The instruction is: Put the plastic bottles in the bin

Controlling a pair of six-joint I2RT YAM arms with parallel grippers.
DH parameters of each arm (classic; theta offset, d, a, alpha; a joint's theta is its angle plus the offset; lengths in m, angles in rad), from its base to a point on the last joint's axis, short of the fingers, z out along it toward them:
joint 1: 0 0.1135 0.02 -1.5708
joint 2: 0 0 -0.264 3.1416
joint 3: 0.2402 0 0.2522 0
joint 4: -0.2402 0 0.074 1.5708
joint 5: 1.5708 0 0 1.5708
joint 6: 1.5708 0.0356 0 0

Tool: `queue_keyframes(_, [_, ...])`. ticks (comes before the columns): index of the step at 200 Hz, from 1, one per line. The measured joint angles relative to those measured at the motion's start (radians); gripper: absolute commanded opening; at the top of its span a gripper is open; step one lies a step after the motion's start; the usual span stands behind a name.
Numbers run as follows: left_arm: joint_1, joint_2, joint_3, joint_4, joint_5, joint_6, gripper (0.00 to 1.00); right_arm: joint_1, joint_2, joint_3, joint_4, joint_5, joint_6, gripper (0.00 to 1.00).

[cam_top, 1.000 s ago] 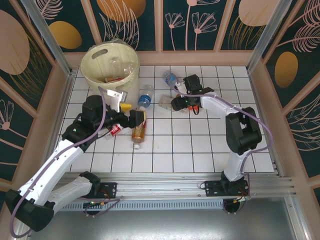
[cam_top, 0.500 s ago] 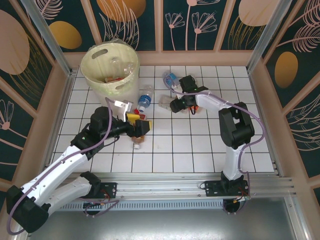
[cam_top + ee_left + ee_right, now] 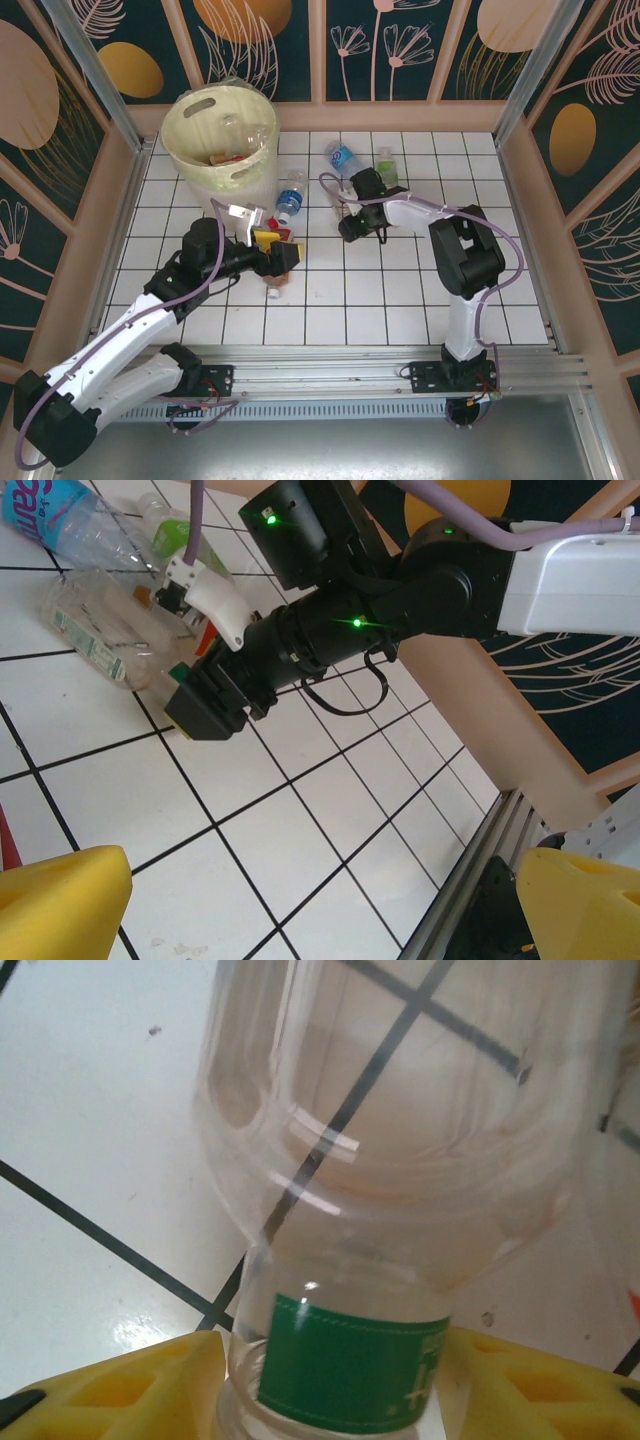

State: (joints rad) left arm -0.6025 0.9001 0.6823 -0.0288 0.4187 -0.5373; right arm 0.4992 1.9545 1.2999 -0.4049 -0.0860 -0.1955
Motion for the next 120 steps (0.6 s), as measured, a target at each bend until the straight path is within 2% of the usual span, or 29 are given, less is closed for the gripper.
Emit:
queue_keyframes(52, [0.000, -0.010, -0.008, 0.031, 0.000, -0.023, 0.98, 0.013, 0.000, -0.007, 0.041, 0.038, 0.031, 0.53])
queue_keyframes(85, [-0.003, -0.030, -0.048, 0.071, 0.000, -0.053, 0.98, 0.013, 0.002, -0.013, 0.075, 0.062, 0.054, 0.43])
queue_keyframes(120, [-0.018, -0.032, -0.083, 0.133, -0.004, -0.091, 0.99, 0.016, -0.024, -0.070, 0.135, 0.067, 0.076, 0.42])
